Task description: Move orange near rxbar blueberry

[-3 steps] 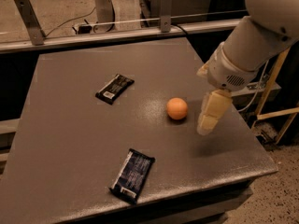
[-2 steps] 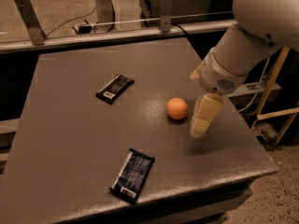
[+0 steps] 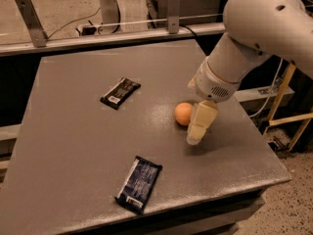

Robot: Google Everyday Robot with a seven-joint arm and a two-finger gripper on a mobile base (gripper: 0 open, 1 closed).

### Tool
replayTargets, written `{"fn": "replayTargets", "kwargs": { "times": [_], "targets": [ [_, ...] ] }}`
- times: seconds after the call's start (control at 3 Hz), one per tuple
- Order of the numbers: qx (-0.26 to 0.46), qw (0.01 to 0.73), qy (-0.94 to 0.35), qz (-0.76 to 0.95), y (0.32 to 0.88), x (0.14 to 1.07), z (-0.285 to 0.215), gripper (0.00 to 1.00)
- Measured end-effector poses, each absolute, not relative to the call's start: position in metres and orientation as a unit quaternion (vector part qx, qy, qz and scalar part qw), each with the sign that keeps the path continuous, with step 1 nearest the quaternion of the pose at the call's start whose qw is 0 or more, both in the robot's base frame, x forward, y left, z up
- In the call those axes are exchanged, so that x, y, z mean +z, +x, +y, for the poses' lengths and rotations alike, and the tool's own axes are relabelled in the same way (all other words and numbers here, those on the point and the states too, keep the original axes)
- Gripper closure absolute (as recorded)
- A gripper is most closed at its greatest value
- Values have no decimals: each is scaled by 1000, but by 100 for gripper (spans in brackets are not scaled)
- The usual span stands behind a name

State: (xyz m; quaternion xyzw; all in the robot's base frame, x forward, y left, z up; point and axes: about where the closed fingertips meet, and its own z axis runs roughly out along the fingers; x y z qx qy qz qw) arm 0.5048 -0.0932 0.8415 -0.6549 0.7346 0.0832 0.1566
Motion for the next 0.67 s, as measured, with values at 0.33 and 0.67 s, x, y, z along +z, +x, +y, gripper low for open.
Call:
{"fn": "replayTargets", "kwargs": {
  "times": [0.33,0.67],
  "targets": [
    [92,157,-656,732,508,836,-83,21],
    [94,156,-657,731,508,834,-79,44]
  ]
}}
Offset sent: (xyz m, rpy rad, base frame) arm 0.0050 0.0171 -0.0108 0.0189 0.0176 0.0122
